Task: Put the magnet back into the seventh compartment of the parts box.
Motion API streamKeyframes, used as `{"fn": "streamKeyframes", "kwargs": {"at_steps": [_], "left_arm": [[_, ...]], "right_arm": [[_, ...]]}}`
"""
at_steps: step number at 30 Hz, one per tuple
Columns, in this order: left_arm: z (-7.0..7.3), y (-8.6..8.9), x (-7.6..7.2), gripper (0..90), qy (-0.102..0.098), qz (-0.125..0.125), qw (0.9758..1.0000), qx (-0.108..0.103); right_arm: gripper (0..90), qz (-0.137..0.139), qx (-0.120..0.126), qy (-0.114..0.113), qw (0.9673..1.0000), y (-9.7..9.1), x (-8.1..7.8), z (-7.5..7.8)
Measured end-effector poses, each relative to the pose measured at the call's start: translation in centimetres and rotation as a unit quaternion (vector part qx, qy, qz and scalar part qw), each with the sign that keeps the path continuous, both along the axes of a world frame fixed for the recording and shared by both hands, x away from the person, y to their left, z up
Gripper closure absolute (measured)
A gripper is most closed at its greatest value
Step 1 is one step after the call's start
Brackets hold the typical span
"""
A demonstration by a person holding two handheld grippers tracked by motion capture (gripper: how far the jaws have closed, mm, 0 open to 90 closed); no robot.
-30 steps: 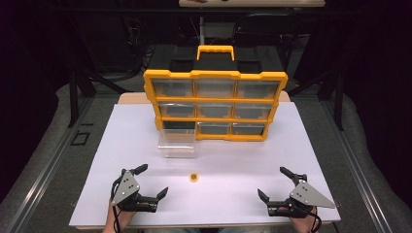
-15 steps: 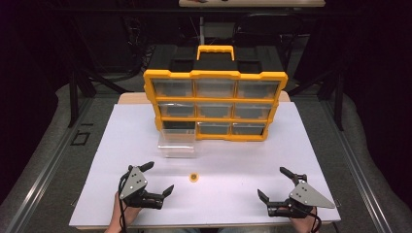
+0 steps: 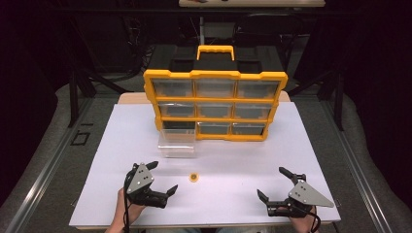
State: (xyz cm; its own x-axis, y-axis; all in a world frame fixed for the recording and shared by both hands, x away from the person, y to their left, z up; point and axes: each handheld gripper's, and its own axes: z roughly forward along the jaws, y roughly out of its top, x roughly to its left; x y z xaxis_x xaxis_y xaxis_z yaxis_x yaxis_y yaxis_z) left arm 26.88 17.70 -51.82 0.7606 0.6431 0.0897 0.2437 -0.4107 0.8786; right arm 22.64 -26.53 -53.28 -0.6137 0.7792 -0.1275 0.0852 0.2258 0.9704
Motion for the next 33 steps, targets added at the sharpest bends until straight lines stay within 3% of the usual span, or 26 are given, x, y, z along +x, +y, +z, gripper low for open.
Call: {"fn": "streamKeyframes", "kwargs": {"at_steps": [6,15,21,33], "left_arm": [[0.3,-0.8,0.6,0.0,0.012,-0.006,0.9999,0.011],[0.5,-2.5,2.1,0.0,0.047,-0.039,0.9976,0.034],[0.3,-3.7,2.8,0.0,0.074,-0.062,0.9931,0.066],[0.2,-5.6,4.0,0.0,0.089,-0.093,0.9866,0.1]], "right_arm": [[0.1,0.0,0.004,0.002,1.0,0.0,0.1,-0.1],[0.1,0.0,0.001,0.003,1.0,-0.1,0.1,0.0],[0.2,-0.001,0.001,0.004,1.0,-0.2,0.0,0.0],[0.2,0.002,-0.001,0.008,1.0,-0.1,0.1,0.0]]}}
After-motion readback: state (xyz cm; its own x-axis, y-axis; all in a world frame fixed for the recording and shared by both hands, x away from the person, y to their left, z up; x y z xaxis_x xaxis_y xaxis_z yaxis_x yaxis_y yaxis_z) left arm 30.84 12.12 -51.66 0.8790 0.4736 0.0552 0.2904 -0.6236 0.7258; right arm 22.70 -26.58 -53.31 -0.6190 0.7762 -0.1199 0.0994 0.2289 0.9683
